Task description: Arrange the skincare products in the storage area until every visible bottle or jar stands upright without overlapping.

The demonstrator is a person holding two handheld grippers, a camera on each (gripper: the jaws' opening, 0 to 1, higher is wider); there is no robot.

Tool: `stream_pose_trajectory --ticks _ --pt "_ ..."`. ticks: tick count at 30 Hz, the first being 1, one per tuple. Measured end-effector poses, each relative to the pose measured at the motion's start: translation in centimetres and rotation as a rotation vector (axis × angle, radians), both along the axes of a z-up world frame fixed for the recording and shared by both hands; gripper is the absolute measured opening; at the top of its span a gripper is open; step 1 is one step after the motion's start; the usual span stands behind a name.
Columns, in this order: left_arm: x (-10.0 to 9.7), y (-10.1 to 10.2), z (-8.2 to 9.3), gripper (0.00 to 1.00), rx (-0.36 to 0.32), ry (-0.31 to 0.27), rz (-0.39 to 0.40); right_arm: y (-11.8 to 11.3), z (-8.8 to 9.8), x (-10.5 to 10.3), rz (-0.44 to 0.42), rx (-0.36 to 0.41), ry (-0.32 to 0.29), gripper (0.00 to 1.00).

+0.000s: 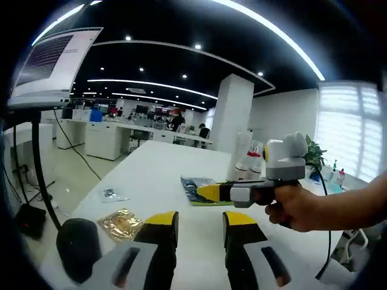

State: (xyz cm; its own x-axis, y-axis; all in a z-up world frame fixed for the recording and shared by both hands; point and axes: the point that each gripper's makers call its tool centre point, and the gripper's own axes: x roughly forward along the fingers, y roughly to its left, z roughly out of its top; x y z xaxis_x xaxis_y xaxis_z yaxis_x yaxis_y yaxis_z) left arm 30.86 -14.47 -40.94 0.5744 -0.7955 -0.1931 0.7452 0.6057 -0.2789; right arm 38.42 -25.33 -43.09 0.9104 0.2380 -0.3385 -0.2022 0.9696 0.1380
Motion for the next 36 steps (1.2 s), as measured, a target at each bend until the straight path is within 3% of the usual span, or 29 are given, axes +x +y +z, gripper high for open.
stream_pose_trajectory --ticks 5,15,24,36 --pt "-0.4 2.2 -0.5 0.31 0.009 0.001 0.039 4.9 -0.8 0.8 0.128 -0.005 0.053 0.32" --pt "0.1 5.0 -0.7 0.31 0.020 0.001 0.112 10.7 -2.2 1.9 0.251 -0.077 0.115 0.45" --pt "0.3 6.6 -0.9 0.31 0.017 0.015 0.166 13.0 -4.1 2.4 0.286 -0.140 0.191 0.51" --pt "0.9 8.9 -0.8 0.30 0.026 0.013 0.224 13.6 -4.6 3.9 0.257 -0.246 0.215 0.49"
